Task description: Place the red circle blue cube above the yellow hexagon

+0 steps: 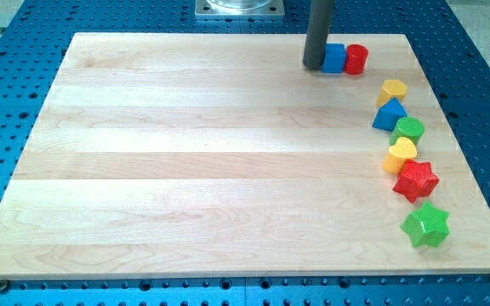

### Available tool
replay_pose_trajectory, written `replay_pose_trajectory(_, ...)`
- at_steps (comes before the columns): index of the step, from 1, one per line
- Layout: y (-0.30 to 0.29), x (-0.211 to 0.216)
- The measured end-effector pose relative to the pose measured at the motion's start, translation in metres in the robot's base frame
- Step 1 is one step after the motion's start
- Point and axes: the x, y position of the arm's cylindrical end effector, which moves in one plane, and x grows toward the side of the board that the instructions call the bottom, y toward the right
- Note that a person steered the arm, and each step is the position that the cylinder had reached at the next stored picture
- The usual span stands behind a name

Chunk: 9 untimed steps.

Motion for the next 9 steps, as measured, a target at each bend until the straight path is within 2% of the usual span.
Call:
replay_pose_trajectory(1,0.0,-0.013)
replay_pose_trajectory(2,0.002,-0.044)
replay_pose_trajectory(3,0.004,-0.034)
replay_pose_trajectory(4,0.011,0.014)
replay_pose_trajectory(6,0.032,0.048)
replay_pose_trajectory(7,0.005,0.017)
replay_pose_trajectory(8,0.01,-0.002)
replay_pose_trajectory(9,0.054,-0.008)
